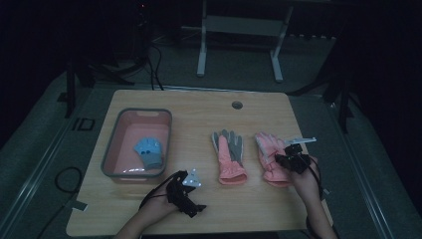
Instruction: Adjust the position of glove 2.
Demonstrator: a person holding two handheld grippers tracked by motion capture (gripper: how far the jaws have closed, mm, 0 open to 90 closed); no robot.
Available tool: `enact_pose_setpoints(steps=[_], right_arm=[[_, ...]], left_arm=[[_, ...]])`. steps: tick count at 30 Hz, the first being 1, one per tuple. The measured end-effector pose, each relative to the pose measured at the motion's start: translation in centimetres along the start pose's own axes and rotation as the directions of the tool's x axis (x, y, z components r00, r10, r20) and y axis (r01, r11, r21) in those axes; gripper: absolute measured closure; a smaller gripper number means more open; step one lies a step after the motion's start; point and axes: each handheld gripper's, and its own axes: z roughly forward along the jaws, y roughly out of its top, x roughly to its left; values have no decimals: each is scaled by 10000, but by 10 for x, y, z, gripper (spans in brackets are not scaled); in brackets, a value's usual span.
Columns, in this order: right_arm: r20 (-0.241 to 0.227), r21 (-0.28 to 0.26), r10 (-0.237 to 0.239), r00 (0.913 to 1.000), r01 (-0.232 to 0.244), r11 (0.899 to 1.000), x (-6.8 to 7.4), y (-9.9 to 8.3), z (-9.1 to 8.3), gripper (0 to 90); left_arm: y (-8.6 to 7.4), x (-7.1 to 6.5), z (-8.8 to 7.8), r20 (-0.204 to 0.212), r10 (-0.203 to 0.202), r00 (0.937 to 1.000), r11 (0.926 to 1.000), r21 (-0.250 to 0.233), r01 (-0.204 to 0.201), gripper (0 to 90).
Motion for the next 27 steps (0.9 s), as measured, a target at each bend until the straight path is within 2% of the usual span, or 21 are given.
enact_pose_setpoints(steps=[3,4,7,12,16,21,27], right_arm=[[170,-155,19,9999,-17,9999,3,7,-9,895],[314,-351,94,9995,-83,9993,6,14,-19,895],[515,-670,132,9986,-97,9977,12,25,-35,895],[765,-1099,-139,9970,222,9937,32,43,-57,895],[727,-1450,-129,9973,234,9892,48,55,-70,895],[474,-1559,-272,9985,343,9872,72,67,-74,895],[130,-1572,-209,9997,227,9873,98,74,-67,895]], left_arm=[[0,0,0,-1,10,10000,10000,-6,-10,15],[0,0,-1,-16,31,10000,10000,-10,-31,15],[0,1,-1,-11,33,10000,10000,-17,-33,15],[0,0,-1,-8,48,10000,10000,-37,-48,15],[1,-1,-1,-11,42,10000,10000,-79,-42,15],[0,0,-2,-48,121,9999,9999,-24,-122,15],[1,-2,-2,-40,167,9999,9998,-65,-167,15]])
